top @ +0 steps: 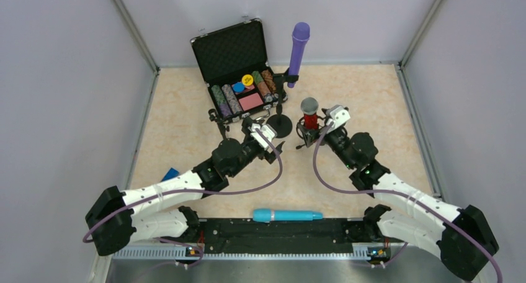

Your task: Attach the microphones to the stand

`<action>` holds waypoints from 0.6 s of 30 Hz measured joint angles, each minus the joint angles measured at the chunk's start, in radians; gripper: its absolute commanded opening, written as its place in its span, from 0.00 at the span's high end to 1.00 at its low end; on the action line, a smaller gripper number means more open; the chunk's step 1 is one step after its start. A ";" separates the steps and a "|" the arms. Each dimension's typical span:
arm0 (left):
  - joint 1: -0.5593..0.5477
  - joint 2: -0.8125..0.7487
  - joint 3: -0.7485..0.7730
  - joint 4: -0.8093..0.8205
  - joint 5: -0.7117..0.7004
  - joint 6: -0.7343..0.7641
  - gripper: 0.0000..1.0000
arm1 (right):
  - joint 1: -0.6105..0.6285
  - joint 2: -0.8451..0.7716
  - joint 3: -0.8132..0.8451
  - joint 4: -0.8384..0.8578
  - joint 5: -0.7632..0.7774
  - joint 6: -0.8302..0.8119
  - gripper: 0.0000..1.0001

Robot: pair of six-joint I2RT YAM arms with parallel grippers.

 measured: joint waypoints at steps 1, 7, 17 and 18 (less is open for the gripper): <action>0.000 0.000 0.000 -0.001 0.006 0.000 0.01 | 0.000 -0.021 0.000 -0.008 0.000 0.008 0.05; -0.008 0.000 0.000 -0.014 0.050 0.011 0.01 | 0.000 -0.145 0.000 -0.056 0.000 0.051 0.05; -0.018 0.011 0.000 -0.032 0.111 0.034 0.01 | 0.000 -0.306 -0.005 -0.245 0.041 0.114 0.05; -0.018 0.011 0.000 -0.032 0.112 0.034 0.01 | 0.000 -0.321 -0.005 -0.277 0.051 0.124 0.05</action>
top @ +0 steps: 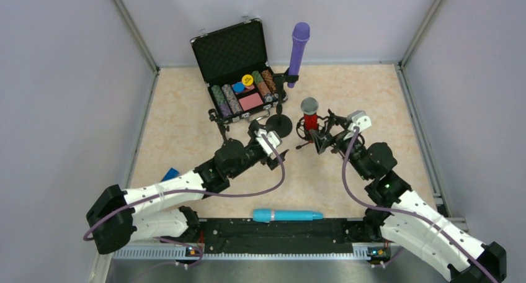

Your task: Attach the microphones to the stand

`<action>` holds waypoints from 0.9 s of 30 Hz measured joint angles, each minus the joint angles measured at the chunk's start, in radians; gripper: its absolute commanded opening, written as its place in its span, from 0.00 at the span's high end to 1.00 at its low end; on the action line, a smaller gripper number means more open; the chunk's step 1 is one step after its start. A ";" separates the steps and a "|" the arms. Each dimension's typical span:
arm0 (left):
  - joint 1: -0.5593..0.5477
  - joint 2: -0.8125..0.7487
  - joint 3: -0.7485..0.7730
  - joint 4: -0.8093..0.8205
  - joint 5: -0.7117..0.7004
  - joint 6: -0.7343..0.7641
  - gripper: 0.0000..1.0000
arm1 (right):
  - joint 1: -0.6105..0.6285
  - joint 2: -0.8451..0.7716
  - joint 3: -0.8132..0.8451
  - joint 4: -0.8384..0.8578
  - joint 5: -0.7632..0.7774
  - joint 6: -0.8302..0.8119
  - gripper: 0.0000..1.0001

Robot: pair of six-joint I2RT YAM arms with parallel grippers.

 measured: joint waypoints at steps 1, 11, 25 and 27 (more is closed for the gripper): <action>0.000 0.000 0.000 0.000 0.002 0.000 0.01 | 0.000 -0.011 0.000 -0.023 0.006 0.009 0.05; -0.001 0.003 0.000 -0.003 0.006 0.006 0.01 | 0.000 -0.092 0.007 -0.299 0.090 0.132 0.14; -0.006 0.013 0.001 -0.014 0.006 0.010 0.01 | 0.000 0.008 0.019 -0.405 0.050 0.227 0.42; -0.007 0.013 0.004 -0.019 0.006 0.011 0.01 | 0.000 0.041 0.021 -0.388 0.032 0.228 0.43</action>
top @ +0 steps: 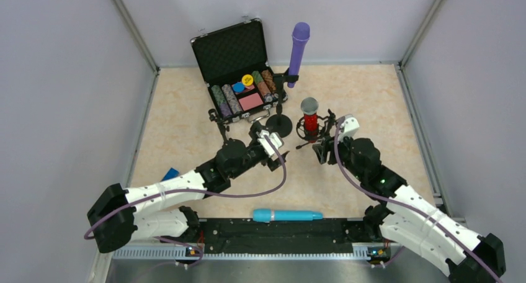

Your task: Attach the microphones to the stand

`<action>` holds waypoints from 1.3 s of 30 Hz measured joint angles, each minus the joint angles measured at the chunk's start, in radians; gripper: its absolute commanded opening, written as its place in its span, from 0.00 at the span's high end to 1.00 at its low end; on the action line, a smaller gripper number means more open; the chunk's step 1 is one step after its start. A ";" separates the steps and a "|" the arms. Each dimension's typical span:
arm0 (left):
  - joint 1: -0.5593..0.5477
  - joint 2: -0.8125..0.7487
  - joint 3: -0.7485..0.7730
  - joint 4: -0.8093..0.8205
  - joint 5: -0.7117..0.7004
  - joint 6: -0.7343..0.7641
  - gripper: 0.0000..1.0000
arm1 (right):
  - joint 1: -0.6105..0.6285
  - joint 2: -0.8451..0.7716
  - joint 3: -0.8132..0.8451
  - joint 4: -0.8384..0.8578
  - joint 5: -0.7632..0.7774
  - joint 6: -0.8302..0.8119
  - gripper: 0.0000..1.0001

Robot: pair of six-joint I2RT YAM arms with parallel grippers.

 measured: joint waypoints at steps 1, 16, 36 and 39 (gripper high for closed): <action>0.000 0.000 0.002 -0.002 0.000 0.001 0.01 | 0.000 0.014 0.000 0.008 -0.009 0.000 0.43; -0.002 0.000 0.004 -0.011 0.000 0.007 0.01 | 0.000 0.195 0.045 0.163 -0.038 -0.008 0.47; -0.006 0.000 0.004 -0.015 0.000 0.007 0.01 | 0.000 0.342 0.134 0.207 -0.064 -0.049 0.17; -0.008 0.000 0.004 -0.015 0.000 0.007 0.01 | 0.000 0.306 0.138 0.166 -0.076 -0.056 0.14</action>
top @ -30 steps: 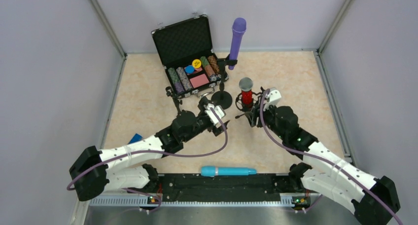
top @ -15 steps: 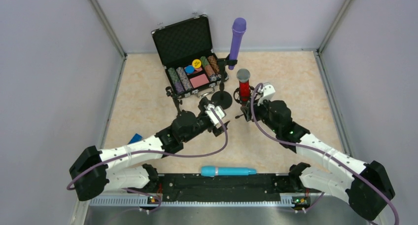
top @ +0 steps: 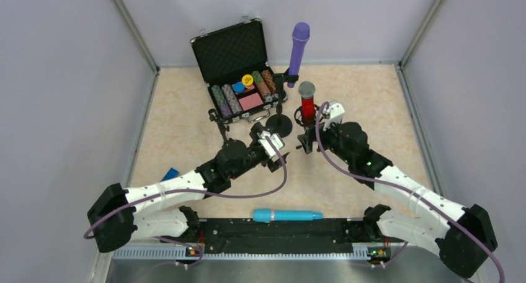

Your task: Attach the microphones to the stand

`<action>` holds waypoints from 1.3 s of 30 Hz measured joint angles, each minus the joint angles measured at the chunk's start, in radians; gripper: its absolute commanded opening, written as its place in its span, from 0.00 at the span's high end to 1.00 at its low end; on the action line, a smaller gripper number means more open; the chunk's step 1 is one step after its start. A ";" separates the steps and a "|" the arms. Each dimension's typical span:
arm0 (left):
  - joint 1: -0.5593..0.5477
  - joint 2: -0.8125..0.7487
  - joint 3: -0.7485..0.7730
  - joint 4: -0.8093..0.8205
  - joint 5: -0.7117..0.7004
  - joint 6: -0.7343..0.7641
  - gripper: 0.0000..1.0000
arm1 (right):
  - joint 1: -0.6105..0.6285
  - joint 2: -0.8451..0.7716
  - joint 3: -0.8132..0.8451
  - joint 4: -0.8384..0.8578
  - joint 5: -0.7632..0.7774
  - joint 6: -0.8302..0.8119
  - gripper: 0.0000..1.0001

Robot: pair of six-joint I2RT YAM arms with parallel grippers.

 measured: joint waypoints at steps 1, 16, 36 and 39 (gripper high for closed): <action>0.000 0.000 0.000 0.000 0.000 0.000 0.01 | 0.000 -0.023 0.000 -0.018 -0.005 -0.001 0.14; -0.004 0.000 0.002 -0.002 0.000 0.004 0.01 | -0.071 -0.254 0.039 -0.167 0.003 -0.072 0.10; -0.005 0.000 0.002 -0.004 0.000 0.008 0.01 | -0.360 0.076 0.158 -0.246 -0.245 -0.023 0.14; -0.006 0.000 0.002 -0.004 0.000 0.008 0.01 | -0.360 0.099 0.158 -0.234 -0.246 -0.023 0.16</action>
